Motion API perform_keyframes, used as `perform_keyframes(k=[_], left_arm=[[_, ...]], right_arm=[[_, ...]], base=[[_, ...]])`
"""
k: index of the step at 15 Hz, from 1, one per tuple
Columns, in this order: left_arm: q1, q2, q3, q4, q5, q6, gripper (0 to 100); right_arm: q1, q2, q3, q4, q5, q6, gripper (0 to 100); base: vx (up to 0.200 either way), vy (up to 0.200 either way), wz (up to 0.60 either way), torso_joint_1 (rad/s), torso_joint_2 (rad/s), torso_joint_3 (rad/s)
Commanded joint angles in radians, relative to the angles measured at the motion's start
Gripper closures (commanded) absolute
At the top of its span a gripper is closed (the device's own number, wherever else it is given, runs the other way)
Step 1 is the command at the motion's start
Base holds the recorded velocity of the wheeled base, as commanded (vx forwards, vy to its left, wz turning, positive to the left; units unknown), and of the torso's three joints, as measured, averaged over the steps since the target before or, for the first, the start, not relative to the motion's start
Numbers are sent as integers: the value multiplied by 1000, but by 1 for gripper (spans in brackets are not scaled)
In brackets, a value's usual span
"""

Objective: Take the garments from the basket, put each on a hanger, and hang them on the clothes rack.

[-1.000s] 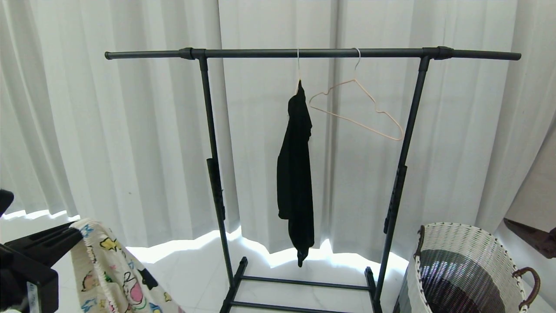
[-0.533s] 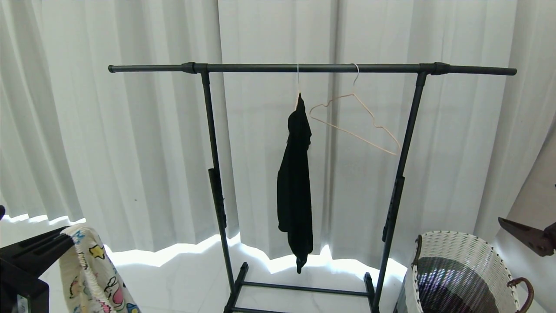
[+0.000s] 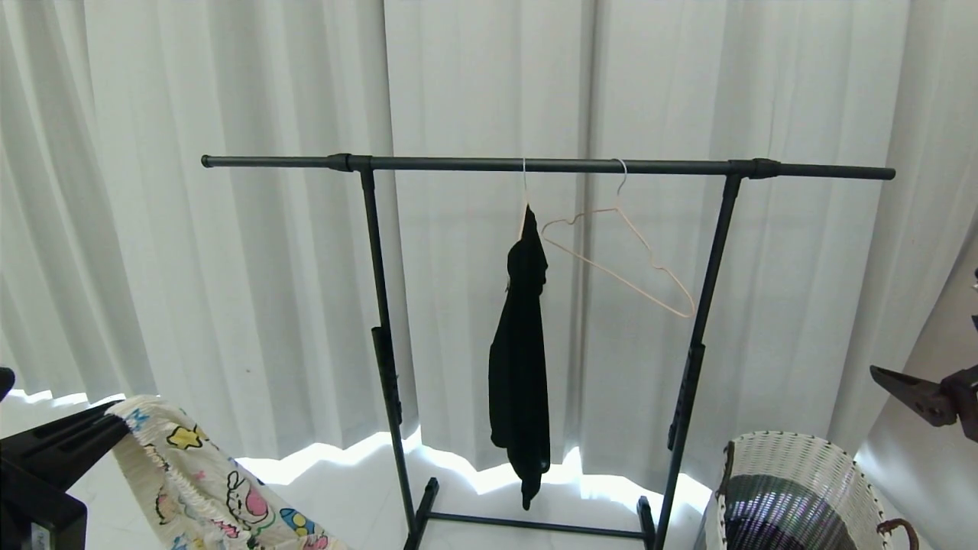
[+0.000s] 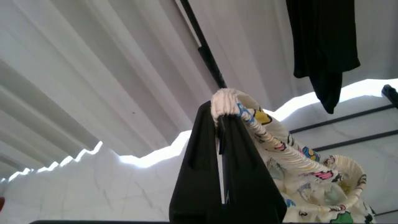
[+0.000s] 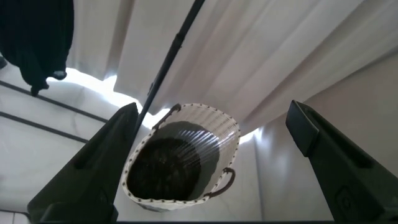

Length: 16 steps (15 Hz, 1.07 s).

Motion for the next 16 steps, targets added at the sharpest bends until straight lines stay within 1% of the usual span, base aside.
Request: perform_keyframes(k=[1, 6, 8, 11, 13, 14, 15, 16], left_arm=[[6, -2, 3, 0, 1, -2, 100], [6, -2, -1, 0, 1, -2, 100], [6, 0, 2, 0, 1, -2, 100], [6, 1, 2, 0, 1, -2, 100], [6, -2, 0, 0, -1, -2, 100], [6, 0, -4, 0, -1, -2, 100], [6, 3, -10, 0, -1, -2, 100], [6, 6, -13, 0, -1, -2, 100]], right_arm=[[1, 13, 0, -1, 0, -1, 0], [1, 24, 0, -8, 2, 9, 0], [-1, 36, 8, -71, 19, 24, 0], [-1, 56, 8, -131, 23, 25, 0], [-4, 67, 1, -160, 62, 27, 0], [-30, 81, -20, -163, 103, 29, 0], [-49, 96, -39, -163, 135, 29, 0], [-58, 110, -62, -163, 152, 30, 0]], base=[[0, 0, 0, 217, -496, -286], [0, 0, 0, 234, -517, -284], [0, 0, 0, 217, -474, -254], [0, 0, 0, 69, -136, -71], [0, 0, 0, 0, 0, 0], [0, 0, 0, 0, 0, 0], [200, 0, 0, -2, -2, 2], [200, 0, 0, 2, -12, 2]])
